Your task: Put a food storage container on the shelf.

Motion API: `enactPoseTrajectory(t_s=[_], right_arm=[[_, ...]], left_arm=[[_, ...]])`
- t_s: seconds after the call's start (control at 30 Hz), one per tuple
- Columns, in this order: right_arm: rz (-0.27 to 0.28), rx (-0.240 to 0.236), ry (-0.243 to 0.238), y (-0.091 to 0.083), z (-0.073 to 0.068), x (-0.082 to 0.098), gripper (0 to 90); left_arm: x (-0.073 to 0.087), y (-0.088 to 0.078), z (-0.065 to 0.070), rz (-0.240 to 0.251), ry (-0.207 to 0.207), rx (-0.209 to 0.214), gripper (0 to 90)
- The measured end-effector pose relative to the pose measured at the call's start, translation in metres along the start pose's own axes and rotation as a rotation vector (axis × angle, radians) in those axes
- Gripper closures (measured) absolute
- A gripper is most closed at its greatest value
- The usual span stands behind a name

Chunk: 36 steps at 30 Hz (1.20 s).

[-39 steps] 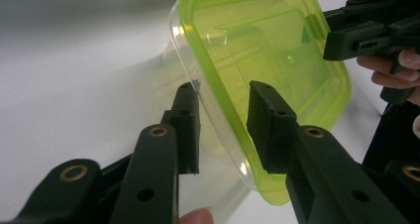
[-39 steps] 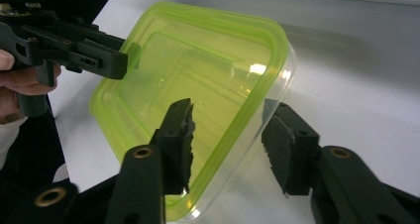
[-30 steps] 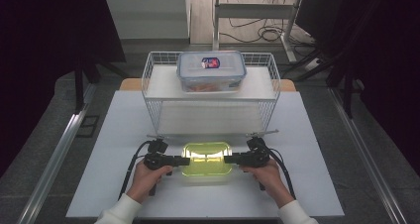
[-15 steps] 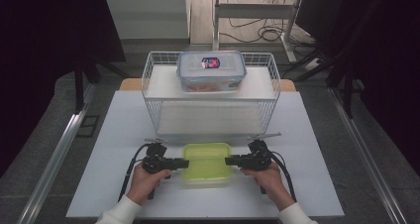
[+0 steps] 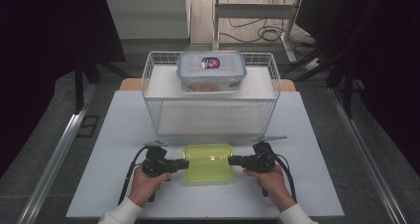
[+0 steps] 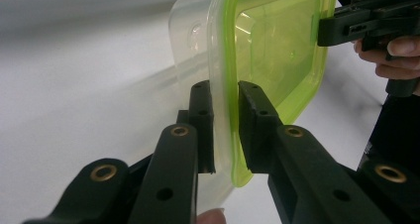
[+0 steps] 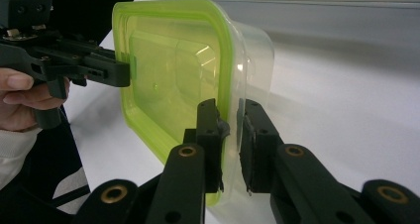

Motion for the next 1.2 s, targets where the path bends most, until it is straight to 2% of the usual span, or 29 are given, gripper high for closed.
enactPoseTrajectory(t_s=[0.1,0.33,0.6,0.77,0.97,1.03,1.2], right_arm=[[0.000,0.007,-0.014,-0.001,0.000,0.000,80.1],[0.022,-0.006,-0.037,-0.006,-0.005,-0.003,80.1],[0.041,-0.002,-0.067,-0.011,-0.010,-0.007,80.1],[0.064,0.020,-0.114,-0.018,-0.016,-0.014,80.1],[0.092,0.032,-0.146,-0.027,-0.025,-0.023,80.1],[0.109,0.041,-0.177,-0.033,-0.030,-0.031,80.0],[0.125,0.044,-0.191,-0.041,-0.034,-0.039,80.1]], left_arm=[[0.001,0.000,0.001,0.005,0.020,-0.011,78.6],[-0.002,-0.009,0.008,0.031,0.047,0.020,78.6],[-0.006,-0.016,0.015,0.049,0.084,0.013,78.5],[-0.011,-0.022,0.021,0.070,0.112,0.015,78.6],[-0.019,-0.032,0.030,0.094,0.146,0.021,78.8],[-0.023,-0.037,0.036,0.106,0.155,0.032,78.8],[-0.032,-0.042,0.043,0.118,0.173,0.034,78.8]])
Point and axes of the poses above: each handheld gripper's, and its own axes: y roughly forward along the jaws, x roughly out of its underside, z roughly to its right, the point moved 10 cm from there along y, roughly forward along the jaws, and after that the axes turned 8 degrees about -y, right-handed, at the moved point
